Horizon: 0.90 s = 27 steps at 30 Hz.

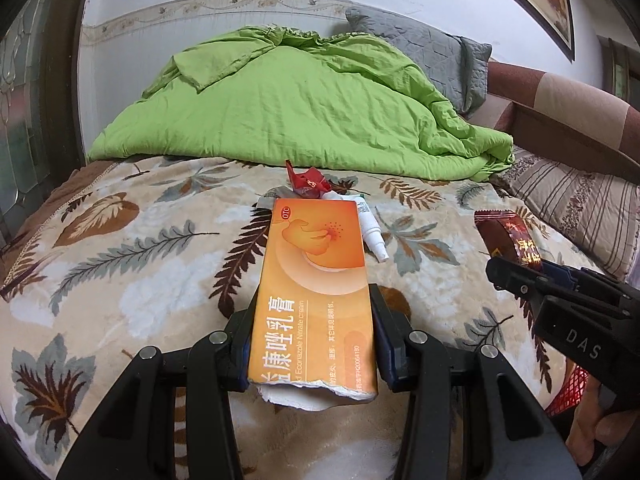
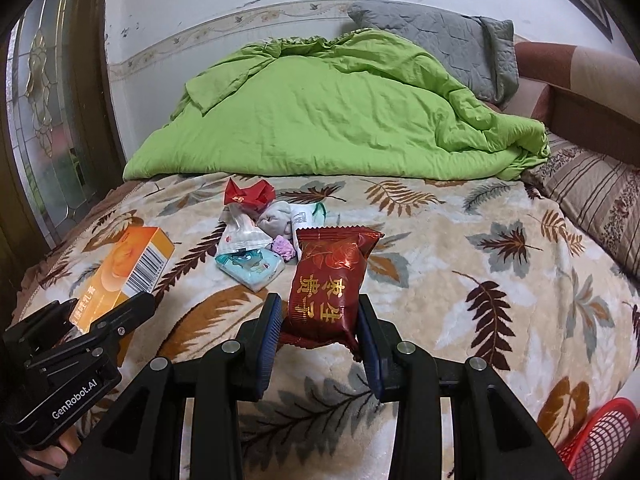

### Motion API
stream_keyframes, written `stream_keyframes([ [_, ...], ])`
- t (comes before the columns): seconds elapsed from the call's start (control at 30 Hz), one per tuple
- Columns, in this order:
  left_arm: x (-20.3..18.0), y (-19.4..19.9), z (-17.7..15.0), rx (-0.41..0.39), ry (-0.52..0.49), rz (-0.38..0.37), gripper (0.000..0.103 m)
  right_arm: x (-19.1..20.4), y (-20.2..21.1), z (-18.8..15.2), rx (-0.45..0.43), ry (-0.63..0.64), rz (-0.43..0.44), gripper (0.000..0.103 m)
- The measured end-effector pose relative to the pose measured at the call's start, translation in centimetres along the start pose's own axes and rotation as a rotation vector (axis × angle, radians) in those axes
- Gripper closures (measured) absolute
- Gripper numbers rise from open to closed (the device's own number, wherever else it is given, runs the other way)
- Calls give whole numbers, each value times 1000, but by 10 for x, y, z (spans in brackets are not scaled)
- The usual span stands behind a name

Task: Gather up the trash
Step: 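Lift the orange box and candy wrapper off the blanket with both tools, then carry the orange box and candy wrapper over the red wastebasket with both tools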

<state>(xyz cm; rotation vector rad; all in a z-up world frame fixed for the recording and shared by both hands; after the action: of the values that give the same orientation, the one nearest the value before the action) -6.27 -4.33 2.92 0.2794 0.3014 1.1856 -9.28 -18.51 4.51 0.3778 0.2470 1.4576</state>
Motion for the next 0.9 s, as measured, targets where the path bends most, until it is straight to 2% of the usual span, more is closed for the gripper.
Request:
stream_keyframes([
  [0.9, -2, -6, -6, 12, 2, -8, 58, 3, -4, -2, 6, 7, 12, 63],
])
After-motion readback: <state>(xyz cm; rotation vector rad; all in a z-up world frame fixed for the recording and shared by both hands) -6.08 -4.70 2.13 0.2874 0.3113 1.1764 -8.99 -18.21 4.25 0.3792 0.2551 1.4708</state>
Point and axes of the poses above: each gripper's, at about its wrist camera, not at the fingertips, and y roughly against the way its jaws point, x to its left, z to its top, the point moved 9 cm from there along -y, roughly the way its jaws point, and after that the axes turned 12 degrees about -x, right-handed, at the moved point
